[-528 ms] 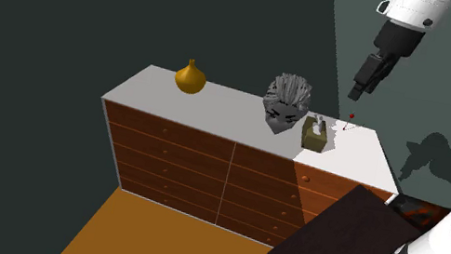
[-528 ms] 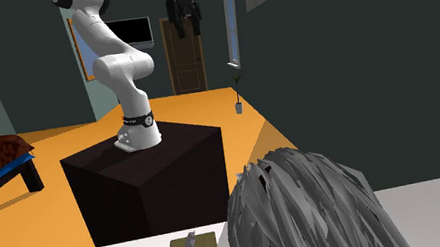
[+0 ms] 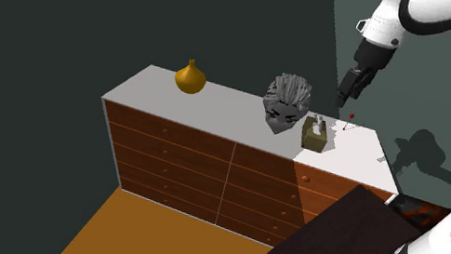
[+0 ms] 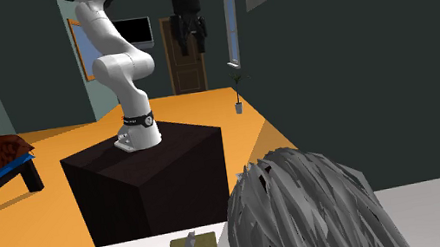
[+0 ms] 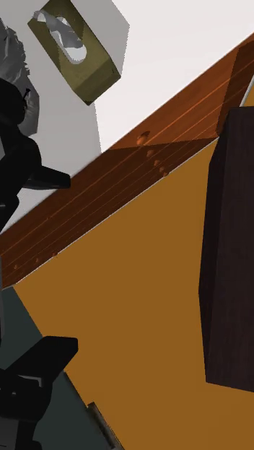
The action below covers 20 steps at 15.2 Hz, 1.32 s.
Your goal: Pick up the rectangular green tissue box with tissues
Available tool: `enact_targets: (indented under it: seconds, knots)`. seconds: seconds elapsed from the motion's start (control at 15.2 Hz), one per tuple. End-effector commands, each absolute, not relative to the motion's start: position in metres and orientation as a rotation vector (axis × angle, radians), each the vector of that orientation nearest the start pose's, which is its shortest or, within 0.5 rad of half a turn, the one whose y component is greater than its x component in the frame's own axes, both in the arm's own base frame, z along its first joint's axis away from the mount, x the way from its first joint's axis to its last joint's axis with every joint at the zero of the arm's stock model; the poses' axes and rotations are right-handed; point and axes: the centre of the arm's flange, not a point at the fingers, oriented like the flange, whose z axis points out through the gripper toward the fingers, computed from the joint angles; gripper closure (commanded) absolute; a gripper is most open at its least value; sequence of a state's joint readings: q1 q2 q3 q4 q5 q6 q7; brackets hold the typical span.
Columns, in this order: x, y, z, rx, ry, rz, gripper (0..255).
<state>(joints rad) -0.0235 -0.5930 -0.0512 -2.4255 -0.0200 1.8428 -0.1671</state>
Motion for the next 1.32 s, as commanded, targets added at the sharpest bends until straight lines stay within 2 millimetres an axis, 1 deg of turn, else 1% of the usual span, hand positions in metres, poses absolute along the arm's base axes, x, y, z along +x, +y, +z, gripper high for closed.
enact_targets:
  seconds: [0.0,0.59,1.25]
  knots:
    - [0.385,-0.046,0.498,-3.149,-0.170,-0.006,0]
    - [0.444,-0.108,0.425,-3.235,-0.180,0.051,0]
    - [0.508,-0.185,0.347,-3.329,-0.191,0.118,0]
